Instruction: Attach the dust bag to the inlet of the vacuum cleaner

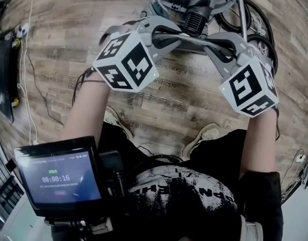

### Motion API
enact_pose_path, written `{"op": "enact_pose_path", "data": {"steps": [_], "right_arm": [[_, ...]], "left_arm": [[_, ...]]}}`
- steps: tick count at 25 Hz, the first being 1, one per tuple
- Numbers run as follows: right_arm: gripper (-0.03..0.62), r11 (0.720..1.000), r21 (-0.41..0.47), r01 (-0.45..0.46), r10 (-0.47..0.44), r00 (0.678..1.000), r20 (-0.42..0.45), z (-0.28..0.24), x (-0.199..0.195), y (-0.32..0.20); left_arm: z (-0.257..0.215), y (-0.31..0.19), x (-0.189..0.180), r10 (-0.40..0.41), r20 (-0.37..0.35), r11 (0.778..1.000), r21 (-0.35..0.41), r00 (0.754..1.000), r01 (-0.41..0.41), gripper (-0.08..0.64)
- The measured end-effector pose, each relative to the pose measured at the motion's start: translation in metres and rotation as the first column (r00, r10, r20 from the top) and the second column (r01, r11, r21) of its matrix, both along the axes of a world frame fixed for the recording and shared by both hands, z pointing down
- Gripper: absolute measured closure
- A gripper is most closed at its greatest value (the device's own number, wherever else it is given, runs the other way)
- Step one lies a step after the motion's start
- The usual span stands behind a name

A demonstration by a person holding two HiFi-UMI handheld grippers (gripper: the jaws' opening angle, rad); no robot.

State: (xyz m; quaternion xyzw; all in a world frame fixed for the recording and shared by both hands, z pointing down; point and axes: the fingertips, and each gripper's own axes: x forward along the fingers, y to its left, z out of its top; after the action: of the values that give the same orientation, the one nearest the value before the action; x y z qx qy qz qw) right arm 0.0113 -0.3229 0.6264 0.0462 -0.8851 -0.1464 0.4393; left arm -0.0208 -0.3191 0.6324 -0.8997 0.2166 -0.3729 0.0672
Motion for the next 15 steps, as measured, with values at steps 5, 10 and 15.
{"op": "enact_pose_path", "data": {"steps": [5, 10, 15], "right_arm": [[0.561, 1.0, -0.003, -0.018, 0.018, 0.999, 0.03, -0.006, 0.005, -0.001], [0.561, 0.999, -0.025, -0.02, 0.021, 0.999, 0.036, 0.019, 0.002, -0.013], [0.561, 0.999, -0.03, -0.031, 0.032, 0.999, 0.03, 0.027, 0.0, -0.026]], "left_arm": [[-0.003, -0.003, 0.006, 0.044, -0.016, 0.999, 0.002, 0.999, -0.044, 0.52], [0.02, -0.015, 0.002, 0.068, 0.02, 0.997, -0.023, 0.997, -0.068, 0.522], [0.031, -0.027, 0.0, 0.054, 0.03, 0.998, -0.031, 0.998, -0.053, 0.522]]}}
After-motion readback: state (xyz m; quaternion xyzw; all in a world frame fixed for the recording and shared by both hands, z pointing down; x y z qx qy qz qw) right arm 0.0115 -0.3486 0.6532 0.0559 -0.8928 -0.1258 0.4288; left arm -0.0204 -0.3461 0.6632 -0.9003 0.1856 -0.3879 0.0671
